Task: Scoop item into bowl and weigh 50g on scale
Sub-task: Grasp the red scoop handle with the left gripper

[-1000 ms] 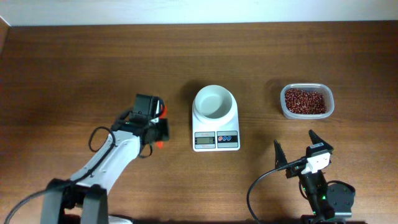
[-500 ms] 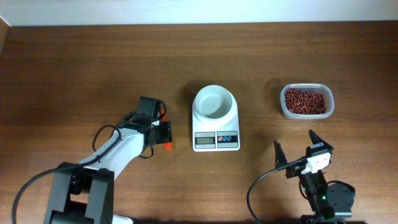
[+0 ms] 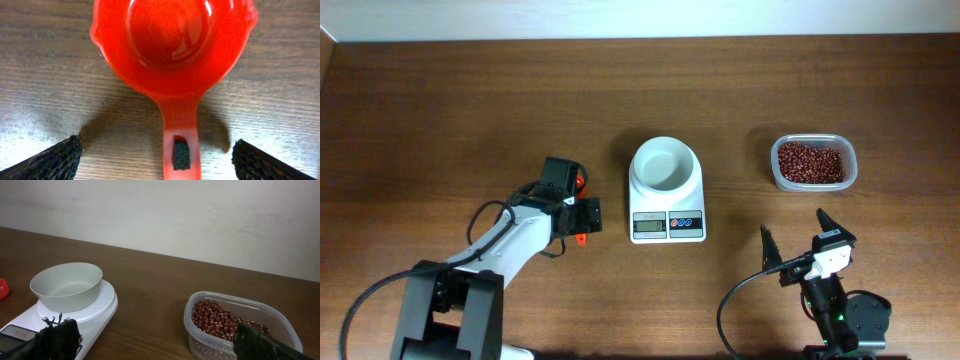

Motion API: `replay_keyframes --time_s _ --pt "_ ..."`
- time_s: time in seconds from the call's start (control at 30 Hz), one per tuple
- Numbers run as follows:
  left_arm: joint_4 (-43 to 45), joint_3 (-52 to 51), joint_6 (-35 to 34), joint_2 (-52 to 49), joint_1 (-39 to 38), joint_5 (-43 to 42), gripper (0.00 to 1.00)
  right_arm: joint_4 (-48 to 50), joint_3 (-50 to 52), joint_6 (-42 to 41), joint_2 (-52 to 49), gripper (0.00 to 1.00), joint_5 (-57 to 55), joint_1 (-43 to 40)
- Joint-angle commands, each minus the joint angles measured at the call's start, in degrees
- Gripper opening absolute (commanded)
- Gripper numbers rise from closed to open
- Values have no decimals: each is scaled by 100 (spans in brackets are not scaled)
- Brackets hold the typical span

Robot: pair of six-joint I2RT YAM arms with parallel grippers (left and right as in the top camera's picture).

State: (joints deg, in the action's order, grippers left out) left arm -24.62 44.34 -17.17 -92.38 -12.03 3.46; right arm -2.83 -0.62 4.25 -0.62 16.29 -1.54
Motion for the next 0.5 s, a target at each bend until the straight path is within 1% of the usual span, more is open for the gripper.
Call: replay_keyframes --time_s 0.0,0.03,0.07,0.13,0.17,0.2,0.23,0.27,0.3,0.33,0.37,0.4,0.47 --pt "24 -33 7 -63 22 74 99 -31 31 -63 42 99 -31 31" --pt "166 -33 7 -63 20 85 98 -31 31 -66 42 99 -31 31" --pt "382 -33 4 -63 20 83 91 -31 31 -66 42 99 -31 31" --pt "584 -33 4 -63 20 85 84 -31 31 -66 42 99 -31 31" --pt "664 -33 4 -63 20 83 84 -31 31 -66 42 99 -31 31" --pt "719 -33 4 -63 20 81 90 -31 31 -66 42 99 -31 31" --pt "734 -33 4 -63 20 81 99 -31 31 -66 42 99 -31 31" --pt "706 -33 4 -63 20 81 99 -31 31 -66 42 99 -31 31" --pt "658 -33 4 -63 20 81 92 -31 31 -66 42 99 -31 31" --pt "610 -33 4 -63 20 81 77 -31 31 -66 42 99 -31 31" --pt "566 -33 4 -63 20 81 70 -31 31 -66 42 99 -31 31" --pt "544 -33 4 -63 20 81 66 -31 31 -66 42 99 -31 31" --pt "544 -33 4 -63 20 81 55 -31 31 -66 42 99 -31 31"
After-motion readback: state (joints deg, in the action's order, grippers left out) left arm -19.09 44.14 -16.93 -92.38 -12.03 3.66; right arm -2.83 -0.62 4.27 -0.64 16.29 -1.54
